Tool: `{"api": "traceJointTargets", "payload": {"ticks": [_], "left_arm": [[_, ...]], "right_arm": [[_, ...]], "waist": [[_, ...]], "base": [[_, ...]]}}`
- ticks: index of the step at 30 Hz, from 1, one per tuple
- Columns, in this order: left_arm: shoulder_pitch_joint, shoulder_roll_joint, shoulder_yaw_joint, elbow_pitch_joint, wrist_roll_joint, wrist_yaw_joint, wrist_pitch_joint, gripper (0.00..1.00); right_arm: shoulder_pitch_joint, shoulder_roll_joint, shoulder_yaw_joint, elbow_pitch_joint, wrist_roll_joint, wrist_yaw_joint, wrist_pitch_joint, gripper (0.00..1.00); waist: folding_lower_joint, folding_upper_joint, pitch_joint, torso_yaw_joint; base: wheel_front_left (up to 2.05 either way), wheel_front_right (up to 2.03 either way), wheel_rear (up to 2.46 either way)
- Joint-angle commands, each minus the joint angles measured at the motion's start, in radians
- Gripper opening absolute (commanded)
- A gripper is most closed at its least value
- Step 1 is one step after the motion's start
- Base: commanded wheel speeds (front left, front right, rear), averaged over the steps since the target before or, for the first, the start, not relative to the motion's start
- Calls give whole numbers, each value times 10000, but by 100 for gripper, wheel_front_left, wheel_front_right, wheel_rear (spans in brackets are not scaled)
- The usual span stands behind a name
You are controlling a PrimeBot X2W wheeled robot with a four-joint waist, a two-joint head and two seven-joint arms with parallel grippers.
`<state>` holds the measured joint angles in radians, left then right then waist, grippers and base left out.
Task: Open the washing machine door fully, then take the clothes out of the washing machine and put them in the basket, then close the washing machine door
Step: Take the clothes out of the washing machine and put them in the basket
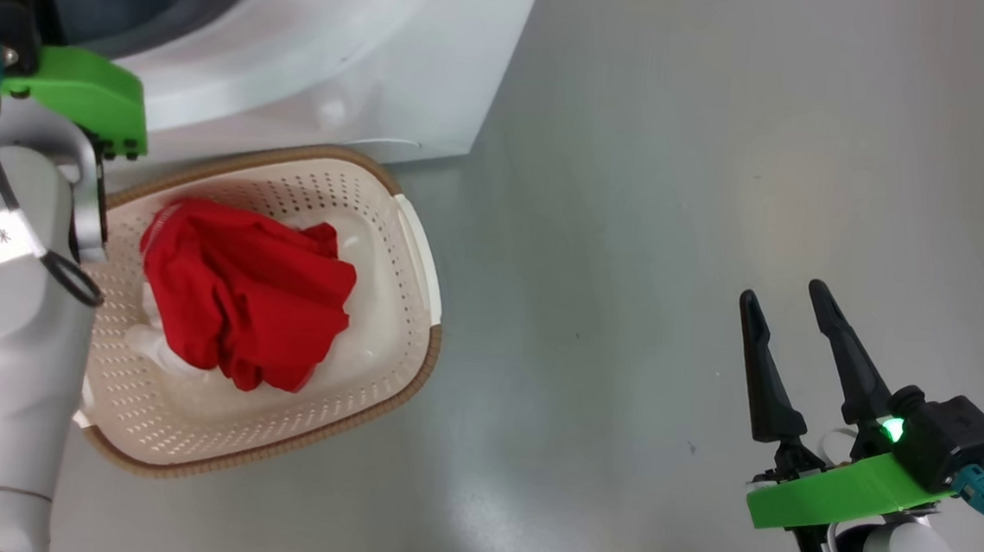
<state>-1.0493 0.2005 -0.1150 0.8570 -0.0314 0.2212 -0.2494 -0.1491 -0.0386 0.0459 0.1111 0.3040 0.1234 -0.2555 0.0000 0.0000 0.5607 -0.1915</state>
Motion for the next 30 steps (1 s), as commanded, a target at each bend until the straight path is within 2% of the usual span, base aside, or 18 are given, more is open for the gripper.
{"api": "traceJointTargets", "payload": {"ticks": [1,4,8,13,18,30], "left_arm": [[61,333,140,-487,-99,108,29,0],[93,288,186,-949,-259,73,209,0],[-80,418,435,-868,-677,-254,120,0],[-393,664,836,-127,-1277,-1005,-100,0],[-288,740,1190,-450,-1422,-1537,-119,0],[213,494,2003,-698,-1237,-2374,-122,0]], "right_arm": [[217,-116,176,-171,-92,73,-63,100],[262,-116,169,-128,-136,73,-63,100],[283,-116,188,-61,-206,73,-63,100],[220,-116,145,-7,-322,73,-63,100],[188,-116,66,-11,-432,73,-63,100],[147,-116,-29,-3,-522,73,-63,100]], "waist": [[0,0,-185,161],[0,0,-325,218],[0,0,-490,255],[0,0,-648,336],[0,0,-779,456],[0,0,-937,643]], "base": [[0,0,0],[0,0,0],[0,0,0],[0,0,0],[0,0,0],[0,0,0]]}}
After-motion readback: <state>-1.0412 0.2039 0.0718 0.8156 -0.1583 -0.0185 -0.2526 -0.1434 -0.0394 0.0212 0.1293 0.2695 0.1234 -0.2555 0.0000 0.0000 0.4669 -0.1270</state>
